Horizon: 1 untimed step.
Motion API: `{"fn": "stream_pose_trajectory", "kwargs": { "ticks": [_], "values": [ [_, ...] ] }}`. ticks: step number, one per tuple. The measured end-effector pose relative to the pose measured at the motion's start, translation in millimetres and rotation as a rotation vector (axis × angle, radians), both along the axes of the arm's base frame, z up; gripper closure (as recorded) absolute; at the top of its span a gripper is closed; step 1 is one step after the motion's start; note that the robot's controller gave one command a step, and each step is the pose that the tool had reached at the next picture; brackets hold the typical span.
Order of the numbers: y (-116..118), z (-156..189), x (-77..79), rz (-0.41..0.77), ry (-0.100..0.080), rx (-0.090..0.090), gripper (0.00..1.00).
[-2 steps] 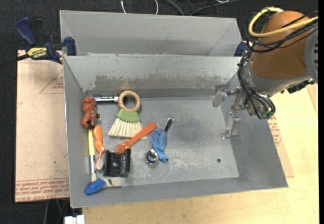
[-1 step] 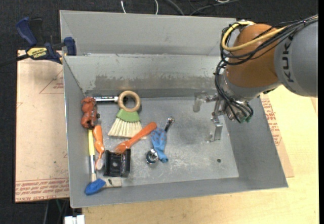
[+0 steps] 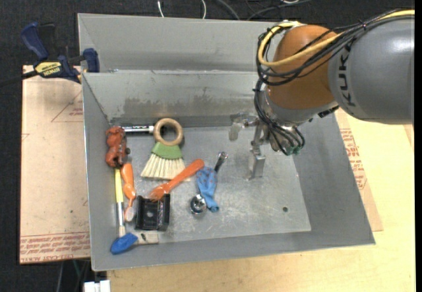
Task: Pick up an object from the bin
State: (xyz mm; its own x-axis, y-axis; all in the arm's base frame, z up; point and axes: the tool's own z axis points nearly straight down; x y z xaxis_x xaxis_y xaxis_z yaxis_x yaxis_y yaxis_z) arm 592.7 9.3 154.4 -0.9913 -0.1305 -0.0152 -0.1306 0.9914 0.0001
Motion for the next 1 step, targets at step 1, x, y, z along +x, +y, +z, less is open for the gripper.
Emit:
{"fn": "stream_pose_trajectory", "kwargs": {
  "ticks": [1],
  "values": [
    [33.9,-22.5,4.9,0.266,0.009,-0.005,0.00]
  ]
}}
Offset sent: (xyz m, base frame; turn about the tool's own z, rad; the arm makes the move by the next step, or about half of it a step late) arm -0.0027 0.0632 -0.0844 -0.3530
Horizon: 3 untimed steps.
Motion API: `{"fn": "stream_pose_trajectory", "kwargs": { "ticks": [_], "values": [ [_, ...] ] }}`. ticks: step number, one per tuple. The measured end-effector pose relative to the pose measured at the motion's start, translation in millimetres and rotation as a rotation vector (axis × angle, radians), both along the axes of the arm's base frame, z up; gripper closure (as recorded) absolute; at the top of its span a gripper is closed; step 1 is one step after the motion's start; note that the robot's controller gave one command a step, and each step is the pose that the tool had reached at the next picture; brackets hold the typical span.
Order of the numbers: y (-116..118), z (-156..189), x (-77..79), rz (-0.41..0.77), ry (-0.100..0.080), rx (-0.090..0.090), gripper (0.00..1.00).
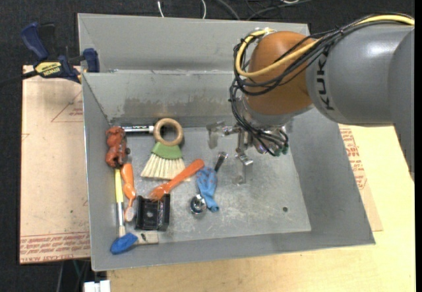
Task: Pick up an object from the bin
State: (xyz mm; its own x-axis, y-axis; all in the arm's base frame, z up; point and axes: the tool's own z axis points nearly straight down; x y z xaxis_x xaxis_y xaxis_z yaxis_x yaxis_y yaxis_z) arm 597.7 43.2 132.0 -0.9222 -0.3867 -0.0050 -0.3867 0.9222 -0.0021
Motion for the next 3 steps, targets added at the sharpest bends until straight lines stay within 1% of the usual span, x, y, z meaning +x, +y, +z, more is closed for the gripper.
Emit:
{"fn": "stream_pose_trajectory", "kwargs": {
  "ticks": [1,2,3],
  "values": [
    [30.6,-64.0,-7.2,0.087,-0.007,0.000,0.00],
    [46.2,-60.1,-5.5,0.284,-0.012,-0.001,1.00],
    [46.2,-59.8,-5.5,0.283,-0.012,-0.001,1.00]
  ]
}}
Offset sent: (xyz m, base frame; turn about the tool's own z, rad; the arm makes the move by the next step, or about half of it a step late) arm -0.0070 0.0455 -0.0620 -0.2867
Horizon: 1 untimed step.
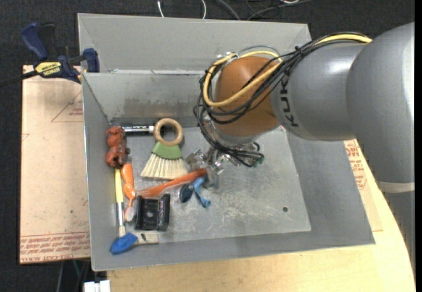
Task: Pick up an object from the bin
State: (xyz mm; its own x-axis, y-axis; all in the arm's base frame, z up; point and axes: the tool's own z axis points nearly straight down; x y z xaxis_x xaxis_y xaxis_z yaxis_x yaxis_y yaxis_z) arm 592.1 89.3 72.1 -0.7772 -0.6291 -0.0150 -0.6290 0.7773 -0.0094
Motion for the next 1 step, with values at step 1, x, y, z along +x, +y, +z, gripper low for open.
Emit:
{"fn": "stream_pose_trajectory", "kwargs": {
  "ticks": [1],
  "values": [
    [0.6,18.2,-0.8,-0.001,0.001,0.001,1.00]
  ]
}}
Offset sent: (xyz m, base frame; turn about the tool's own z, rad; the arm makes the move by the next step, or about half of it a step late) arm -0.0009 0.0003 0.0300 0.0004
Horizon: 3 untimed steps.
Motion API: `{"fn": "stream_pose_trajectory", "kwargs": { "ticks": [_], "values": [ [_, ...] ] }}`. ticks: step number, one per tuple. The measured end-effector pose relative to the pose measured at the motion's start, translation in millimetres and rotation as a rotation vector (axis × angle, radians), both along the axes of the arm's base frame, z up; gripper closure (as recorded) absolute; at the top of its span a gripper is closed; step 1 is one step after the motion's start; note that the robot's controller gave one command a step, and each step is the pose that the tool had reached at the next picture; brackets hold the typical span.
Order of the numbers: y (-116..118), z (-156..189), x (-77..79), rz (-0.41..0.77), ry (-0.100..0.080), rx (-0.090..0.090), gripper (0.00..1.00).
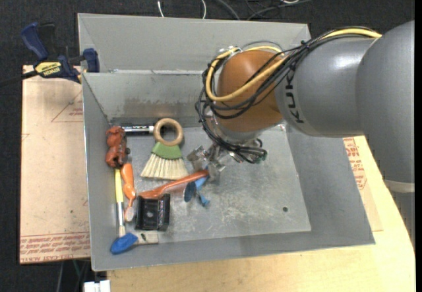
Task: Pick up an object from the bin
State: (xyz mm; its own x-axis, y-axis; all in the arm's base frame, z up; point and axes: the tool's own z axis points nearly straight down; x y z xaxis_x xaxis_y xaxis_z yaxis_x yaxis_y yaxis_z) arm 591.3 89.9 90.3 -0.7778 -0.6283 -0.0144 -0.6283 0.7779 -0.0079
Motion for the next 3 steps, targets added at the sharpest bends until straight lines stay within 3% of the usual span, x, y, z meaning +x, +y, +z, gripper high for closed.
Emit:
{"fn": "stream_pose_trajectory", "kwargs": {
  "ticks": [3],
  "values": [
    [1.8,44.8,0.5,-0.003,-0.002,0.003,1.00]
  ]
}}
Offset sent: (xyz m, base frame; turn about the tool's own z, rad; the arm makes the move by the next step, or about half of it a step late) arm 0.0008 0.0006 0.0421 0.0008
